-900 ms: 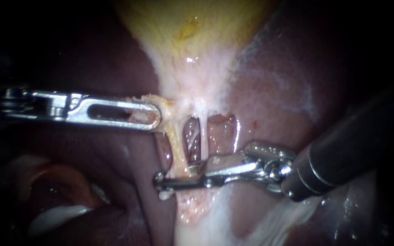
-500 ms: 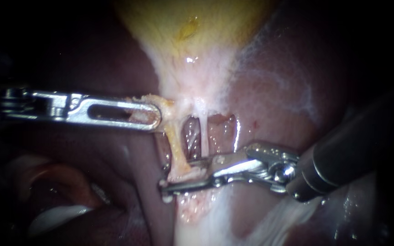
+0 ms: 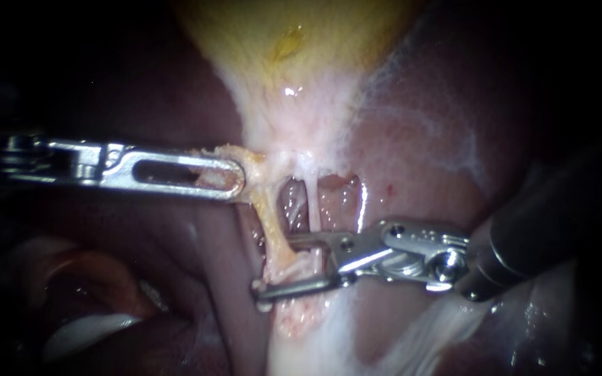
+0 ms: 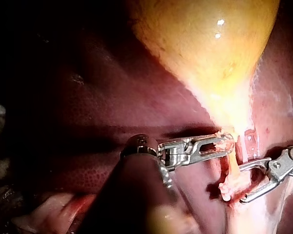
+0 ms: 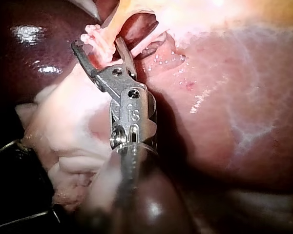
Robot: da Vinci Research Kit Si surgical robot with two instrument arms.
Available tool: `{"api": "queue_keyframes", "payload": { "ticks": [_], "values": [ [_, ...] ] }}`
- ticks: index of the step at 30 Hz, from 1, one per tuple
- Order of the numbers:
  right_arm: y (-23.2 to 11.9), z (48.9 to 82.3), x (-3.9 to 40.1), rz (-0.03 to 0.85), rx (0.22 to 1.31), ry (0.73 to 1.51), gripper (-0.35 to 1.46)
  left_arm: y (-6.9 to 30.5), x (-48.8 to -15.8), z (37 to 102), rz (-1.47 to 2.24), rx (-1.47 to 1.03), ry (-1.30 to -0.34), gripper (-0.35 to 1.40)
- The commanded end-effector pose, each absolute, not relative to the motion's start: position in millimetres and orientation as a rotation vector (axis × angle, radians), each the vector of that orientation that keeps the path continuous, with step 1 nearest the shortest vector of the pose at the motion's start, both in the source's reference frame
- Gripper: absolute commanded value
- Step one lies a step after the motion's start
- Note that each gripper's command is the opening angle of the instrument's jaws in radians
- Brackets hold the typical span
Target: Going back second clip left tube
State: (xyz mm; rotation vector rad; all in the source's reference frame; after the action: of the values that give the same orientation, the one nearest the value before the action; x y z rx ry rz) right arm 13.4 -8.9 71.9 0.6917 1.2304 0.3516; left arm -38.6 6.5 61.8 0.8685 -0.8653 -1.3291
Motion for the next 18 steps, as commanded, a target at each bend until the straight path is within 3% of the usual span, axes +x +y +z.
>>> {"api": "queue_keyframes", "payload": {
  "ticks": [1,18],
  "values": [
    [-9.0,71.7,13.3,0.347,0.690,1.232,0.50,6.5,-38.6,61.7,-1.329,0.869,-0.866,-0.35],
    [-6.9,73.3,10.9,0.303,0.565,1.247,0.50,6.5,-38.6,61.7,-1.329,0.869,-0.866,-0.35]
  ]
}}
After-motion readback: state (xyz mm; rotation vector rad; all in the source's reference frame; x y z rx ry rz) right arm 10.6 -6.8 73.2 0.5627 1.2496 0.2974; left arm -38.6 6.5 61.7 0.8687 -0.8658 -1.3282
